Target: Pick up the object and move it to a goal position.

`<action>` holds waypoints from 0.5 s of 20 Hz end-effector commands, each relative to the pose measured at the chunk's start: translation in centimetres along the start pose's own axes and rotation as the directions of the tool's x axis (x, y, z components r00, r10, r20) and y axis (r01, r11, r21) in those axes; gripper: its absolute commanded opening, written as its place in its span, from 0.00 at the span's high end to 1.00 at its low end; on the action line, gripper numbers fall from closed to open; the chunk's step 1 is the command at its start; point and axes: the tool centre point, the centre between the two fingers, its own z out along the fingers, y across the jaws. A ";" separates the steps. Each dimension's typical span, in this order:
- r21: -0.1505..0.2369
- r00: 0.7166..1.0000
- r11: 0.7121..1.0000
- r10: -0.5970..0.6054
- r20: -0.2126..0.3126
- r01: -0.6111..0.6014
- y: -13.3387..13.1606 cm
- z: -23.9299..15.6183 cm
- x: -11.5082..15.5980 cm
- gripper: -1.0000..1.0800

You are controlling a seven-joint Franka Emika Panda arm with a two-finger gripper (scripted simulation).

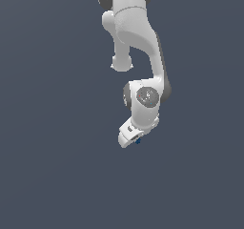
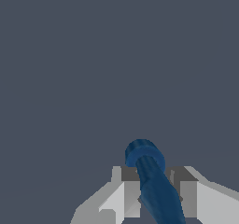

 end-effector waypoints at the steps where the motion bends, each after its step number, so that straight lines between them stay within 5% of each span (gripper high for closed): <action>1: -0.001 1.000 1.000 -0.001 -0.001 0.001 -0.3 -1.2 0.1 1.00; 10: -0.001 1.000 1.000 -0.001 -0.001 0.001 -2.0 -9.1 0.7 1.00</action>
